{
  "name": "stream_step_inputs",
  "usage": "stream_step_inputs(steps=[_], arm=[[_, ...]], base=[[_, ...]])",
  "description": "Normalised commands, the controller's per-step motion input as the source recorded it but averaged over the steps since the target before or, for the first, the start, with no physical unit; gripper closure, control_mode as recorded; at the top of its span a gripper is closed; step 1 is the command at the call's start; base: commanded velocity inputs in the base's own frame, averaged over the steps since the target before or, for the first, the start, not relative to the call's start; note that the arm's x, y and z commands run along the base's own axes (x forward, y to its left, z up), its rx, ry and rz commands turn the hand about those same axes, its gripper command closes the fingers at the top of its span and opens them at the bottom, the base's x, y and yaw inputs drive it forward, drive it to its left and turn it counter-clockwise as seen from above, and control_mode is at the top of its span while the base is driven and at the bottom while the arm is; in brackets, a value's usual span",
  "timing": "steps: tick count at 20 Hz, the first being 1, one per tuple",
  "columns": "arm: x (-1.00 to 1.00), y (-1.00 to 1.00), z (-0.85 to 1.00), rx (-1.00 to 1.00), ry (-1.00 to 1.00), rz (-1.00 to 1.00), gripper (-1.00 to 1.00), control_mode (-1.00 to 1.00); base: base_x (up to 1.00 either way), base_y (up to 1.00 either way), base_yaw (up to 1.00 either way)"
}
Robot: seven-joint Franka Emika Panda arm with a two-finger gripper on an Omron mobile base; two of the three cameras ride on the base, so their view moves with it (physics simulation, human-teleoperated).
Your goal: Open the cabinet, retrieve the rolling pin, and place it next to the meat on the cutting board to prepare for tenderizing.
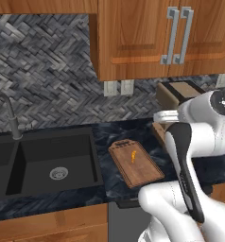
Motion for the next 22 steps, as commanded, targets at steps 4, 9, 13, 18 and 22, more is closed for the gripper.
stream_step_inputs(steps=[4, 9, 13, 18, 22], arm=[[-0.06, -0.23, 0.59, 0.05, -0.14, -0.10, -1.00, -1.00], [-0.01, -0.18, 0.52, 0.04, -0.06, -0.10, -1.00, -1.00], [0.03, -0.12, 0.52, 0.02, -0.05, -0.04, -1.00, -1.00], [0.05, -0.05, 0.53, 0.00, -0.09, -0.01, -1.00, -1.00], [0.07, 0.00, 0.47, 0.00, -0.13, 0.00, -1.00, -1.00]], base=[[0.00, 0.00, 0.00], [0.00, 0.00, 0.00], [0.00, 0.00, 0.00], [0.00, 0.00, 0.00], [0.00, 0.00, 0.00]])
